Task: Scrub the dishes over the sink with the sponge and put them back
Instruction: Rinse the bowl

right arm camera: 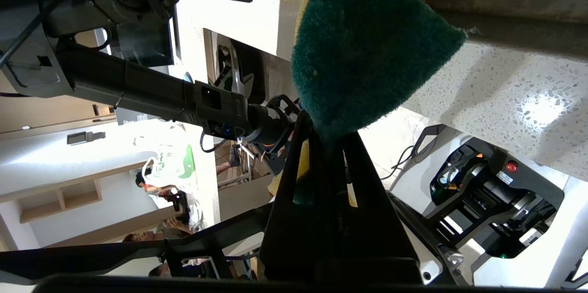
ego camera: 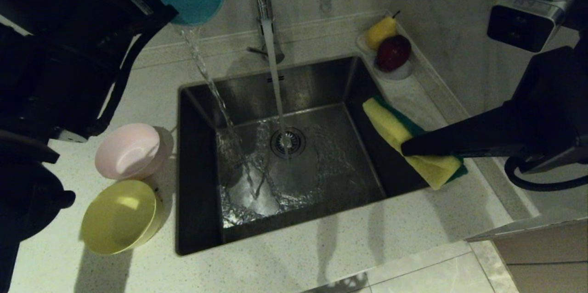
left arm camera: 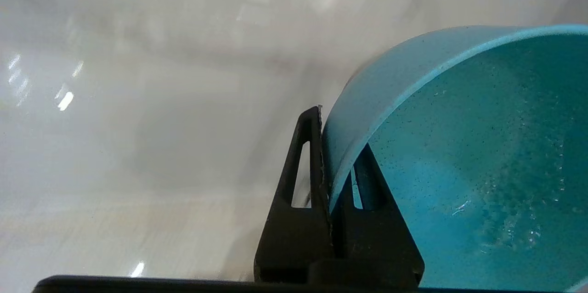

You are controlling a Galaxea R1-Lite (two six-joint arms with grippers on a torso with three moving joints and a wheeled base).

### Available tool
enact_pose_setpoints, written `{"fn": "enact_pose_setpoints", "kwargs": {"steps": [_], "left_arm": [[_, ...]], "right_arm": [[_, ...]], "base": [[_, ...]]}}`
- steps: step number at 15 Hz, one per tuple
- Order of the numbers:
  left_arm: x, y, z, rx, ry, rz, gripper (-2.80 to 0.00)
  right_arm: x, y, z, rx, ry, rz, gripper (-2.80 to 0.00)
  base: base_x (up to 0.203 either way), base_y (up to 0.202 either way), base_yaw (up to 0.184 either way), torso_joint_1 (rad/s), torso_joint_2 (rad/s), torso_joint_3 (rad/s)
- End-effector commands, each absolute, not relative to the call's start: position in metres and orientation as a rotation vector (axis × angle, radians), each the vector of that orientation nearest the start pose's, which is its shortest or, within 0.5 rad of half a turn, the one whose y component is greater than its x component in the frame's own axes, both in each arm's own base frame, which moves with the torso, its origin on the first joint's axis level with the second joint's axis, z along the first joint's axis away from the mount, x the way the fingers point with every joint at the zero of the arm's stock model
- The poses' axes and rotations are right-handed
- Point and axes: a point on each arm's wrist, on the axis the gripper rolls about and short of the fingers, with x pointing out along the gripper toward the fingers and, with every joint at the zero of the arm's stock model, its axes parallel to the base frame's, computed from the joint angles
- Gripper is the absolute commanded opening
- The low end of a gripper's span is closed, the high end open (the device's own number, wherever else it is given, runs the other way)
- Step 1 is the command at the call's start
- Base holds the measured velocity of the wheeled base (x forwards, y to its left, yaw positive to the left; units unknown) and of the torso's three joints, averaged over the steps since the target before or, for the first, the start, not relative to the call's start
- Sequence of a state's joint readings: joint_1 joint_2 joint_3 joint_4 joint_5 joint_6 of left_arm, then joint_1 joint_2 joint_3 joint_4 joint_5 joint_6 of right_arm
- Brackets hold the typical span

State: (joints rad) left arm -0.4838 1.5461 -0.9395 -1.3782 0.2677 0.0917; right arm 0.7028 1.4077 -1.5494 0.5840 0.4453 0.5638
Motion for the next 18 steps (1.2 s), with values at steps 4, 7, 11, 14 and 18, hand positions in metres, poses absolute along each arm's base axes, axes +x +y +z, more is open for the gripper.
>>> {"fn": "enact_pose_setpoints", "kwargs": {"steps": [4, 7, 11, 14, 18], "left_arm": [[0.207, -0.103, 0.337, -0.214, -0.793, -0.184, -2.8], [0.196, -0.098, 0.338, -0.209, -0.821, -0.232, -2.8], [0.192, -0.096, 0.339, -0.208, -0.816, -0.233, -2.8], [0.199, -0.099, 0.327, -0.17, -0.677, -0.219, -2.8], [0.208, -0.1, 0.291, -0.092, -0.192, -0.202, -2.8]], "right_arm": [[0.154, 0.143, 0.347, 0.43, 0.792, 0.957, -2.8], [0.156, 0.145, 0.347, 0.435, 0.782, 0.961, -2.8], [0.155, 0.144, 0.349, 0.437, 0.771, 0.967, -2.8], [0.155, 0.143, 0.349, 0.441, 0.773, 0.959, -2.8], [0.154, 0.131, 0.356, 0.465, 0.746, 0.974, -2.8]], "base": [[0.0, 0.0, 0.0, 0.0, 0.0, 0.0], [0.0, 0.0, 0.0, 0.0, 0.0, 0.0], [0.0, 0.0, 0.0, 0.0, 0.0, 0.0], [0.0, 0.0, 0.0, 0.0, 0.0, 0.0], [0.0, 0.0, 0.0, 0.0, 0.0, 0.0]]}}
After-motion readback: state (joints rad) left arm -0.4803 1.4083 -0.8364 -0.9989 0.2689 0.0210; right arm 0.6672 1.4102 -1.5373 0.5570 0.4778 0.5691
